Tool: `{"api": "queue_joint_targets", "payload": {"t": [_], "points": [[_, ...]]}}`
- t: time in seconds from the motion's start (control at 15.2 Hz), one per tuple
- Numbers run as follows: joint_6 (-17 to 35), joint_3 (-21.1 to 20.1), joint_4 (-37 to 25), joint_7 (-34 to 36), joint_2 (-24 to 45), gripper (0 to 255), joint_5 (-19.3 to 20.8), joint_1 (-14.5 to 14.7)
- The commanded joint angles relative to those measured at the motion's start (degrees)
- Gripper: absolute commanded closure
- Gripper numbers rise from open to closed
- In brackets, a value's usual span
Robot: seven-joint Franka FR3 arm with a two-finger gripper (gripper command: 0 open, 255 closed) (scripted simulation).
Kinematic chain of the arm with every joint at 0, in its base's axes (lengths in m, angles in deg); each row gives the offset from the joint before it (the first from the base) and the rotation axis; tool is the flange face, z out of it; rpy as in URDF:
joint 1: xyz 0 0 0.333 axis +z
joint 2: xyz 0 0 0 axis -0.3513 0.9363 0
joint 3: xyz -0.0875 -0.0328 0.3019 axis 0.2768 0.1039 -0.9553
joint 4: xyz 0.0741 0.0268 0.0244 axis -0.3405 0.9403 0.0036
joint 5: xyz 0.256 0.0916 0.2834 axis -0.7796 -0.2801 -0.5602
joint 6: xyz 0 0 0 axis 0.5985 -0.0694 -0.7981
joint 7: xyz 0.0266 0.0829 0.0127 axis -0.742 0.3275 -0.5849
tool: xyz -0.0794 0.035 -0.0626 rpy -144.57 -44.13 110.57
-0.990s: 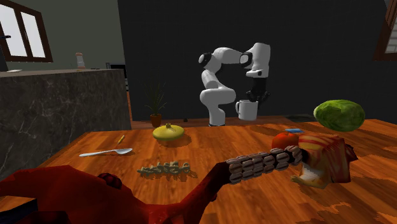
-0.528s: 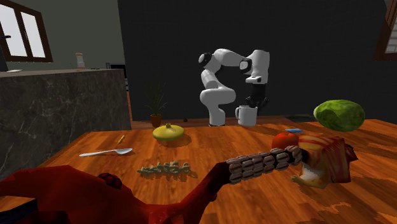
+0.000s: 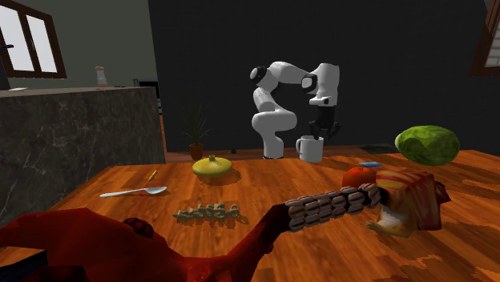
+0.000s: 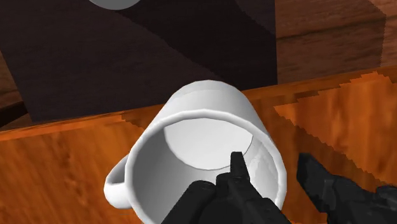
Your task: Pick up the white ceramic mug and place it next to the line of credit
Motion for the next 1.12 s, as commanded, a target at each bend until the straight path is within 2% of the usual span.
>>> {"api": "queue_joint_targets", "payload": {"t": [0.0,0.26,0.53,1.06], "points": [[0.0,0.0,0.0,0.0,0.0,0,0.0,0.0],[0.0,0.0,0.0,0.0,0.0,0,0.0,0.0],[-7.6,2.6,-6.6,0.3,-1.2,0,2.5,-0.9],[-7.6,2.6,-6.6,0.3,-1.2,0,2.5,-0.9]]}}
